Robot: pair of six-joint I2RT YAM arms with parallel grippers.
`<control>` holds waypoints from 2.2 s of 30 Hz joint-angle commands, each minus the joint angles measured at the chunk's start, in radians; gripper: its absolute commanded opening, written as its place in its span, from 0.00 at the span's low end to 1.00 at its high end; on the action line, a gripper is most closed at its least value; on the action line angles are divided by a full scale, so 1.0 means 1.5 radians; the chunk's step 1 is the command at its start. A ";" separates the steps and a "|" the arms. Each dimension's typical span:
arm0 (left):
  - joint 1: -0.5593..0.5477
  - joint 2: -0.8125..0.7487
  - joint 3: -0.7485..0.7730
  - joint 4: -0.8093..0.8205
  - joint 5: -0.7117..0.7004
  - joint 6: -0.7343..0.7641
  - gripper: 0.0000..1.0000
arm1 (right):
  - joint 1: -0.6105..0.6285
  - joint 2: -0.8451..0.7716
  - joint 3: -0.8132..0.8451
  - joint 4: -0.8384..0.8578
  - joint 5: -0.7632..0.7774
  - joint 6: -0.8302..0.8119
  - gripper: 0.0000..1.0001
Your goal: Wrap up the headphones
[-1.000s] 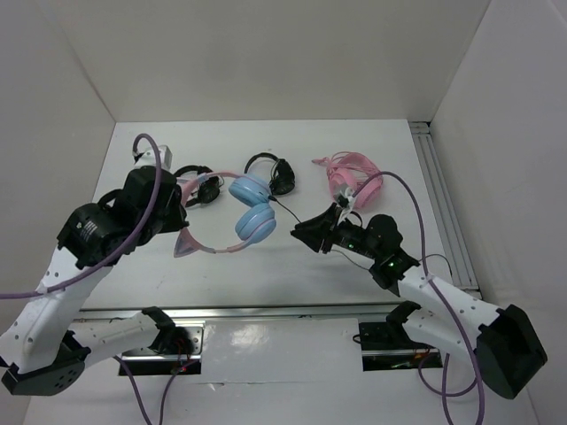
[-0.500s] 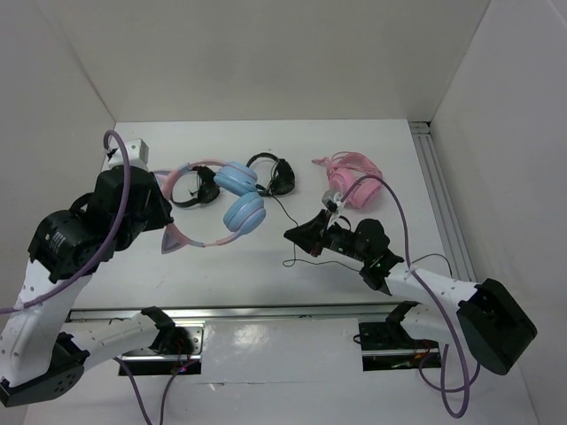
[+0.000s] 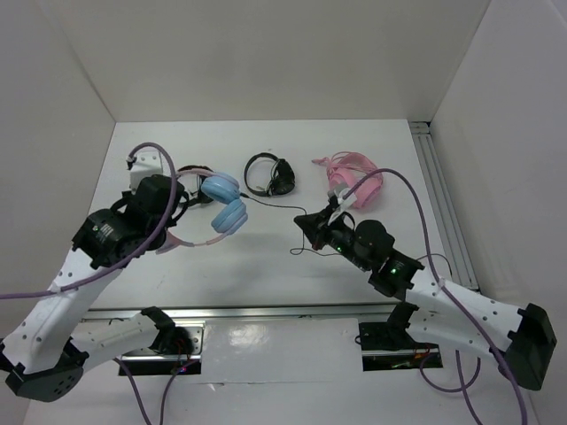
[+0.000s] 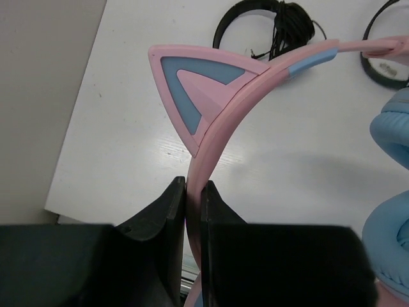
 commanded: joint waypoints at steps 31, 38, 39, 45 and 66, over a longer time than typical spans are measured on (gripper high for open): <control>-0.199 0.092 -0.057 0.210 0.682 0.429 0.00 | 0.167 0.066 0.209 -0.335 0.146 -0.151 0.00; -0.199 0.005 -0.051 0.264 0.644 0.435 0.00 | 0.167 0.054 0.173 -0.299 0.159 -0.145 0.00; -0.199 -0.035 -0.059 0.275 0.644 0.435 0.00 | 0.167 0.054 0.173 -0.288 0.132 -0.145 0.00; -0.199 -0.084 -0.041 0.294 0.625 0.427 0.00 | 0.167 0.079 0.146 -0.202 0.031 -0.158 0.00; -0.199 -0.141 -0.068 0.455 0.338 0.204 0.00 | 0.094 0.275 0.039 0.325 -0.219 -0.073 0.23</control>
